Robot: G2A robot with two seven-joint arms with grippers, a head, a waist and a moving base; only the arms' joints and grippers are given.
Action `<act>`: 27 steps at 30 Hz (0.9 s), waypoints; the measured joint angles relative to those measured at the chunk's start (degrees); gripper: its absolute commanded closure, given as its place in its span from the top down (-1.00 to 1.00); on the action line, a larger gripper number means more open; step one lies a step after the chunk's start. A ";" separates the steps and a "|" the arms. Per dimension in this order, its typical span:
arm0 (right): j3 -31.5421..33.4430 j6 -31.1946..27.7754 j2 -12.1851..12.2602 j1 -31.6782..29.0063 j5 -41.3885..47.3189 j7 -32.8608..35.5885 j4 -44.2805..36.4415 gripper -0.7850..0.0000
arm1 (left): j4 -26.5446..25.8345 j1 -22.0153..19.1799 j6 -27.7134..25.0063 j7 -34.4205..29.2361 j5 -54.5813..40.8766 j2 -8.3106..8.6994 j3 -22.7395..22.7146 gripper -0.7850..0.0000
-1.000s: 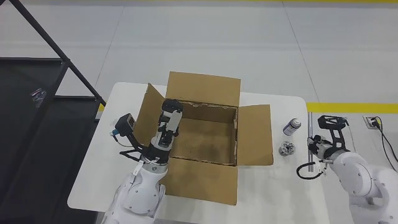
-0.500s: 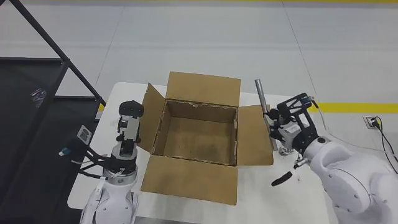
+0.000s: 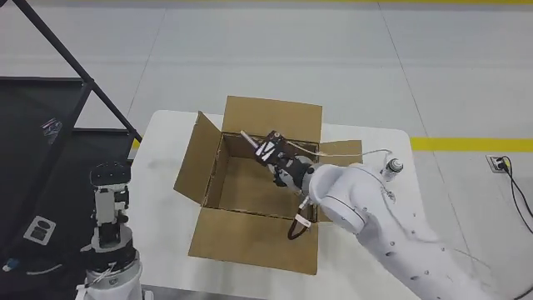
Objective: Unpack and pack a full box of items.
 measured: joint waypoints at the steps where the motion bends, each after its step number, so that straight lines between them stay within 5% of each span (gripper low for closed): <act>1: -1.41 -0.21 -0.52 0.68 -0.08 -0.42 1.46 -1.00 | -0.05 0.19 -0.21 0.02 -0.27 0.00 -0.10 1.00; 12: -13.72 0.97 -6.90 5.42 -3.98 -2.44 16.75 -1.00 | 1.61 -2.66 -0.43 -2.53 -0.41 -0.08 2.95 1.00; 24: -18.34 -0.31 -13.69 8.89 -1.86 -6.36 33.70 -1.00 | 2.08 -3.48 0.03 -3.30 -0.02 -0.13 4.14 1.00; 27: -18.54 -0.74 -15.03 9.70 -1.24 -6.62 36.75 -0.76 | 2.03 -3.42 0.10 -3.30 0.03 -0.13 4.14 1.00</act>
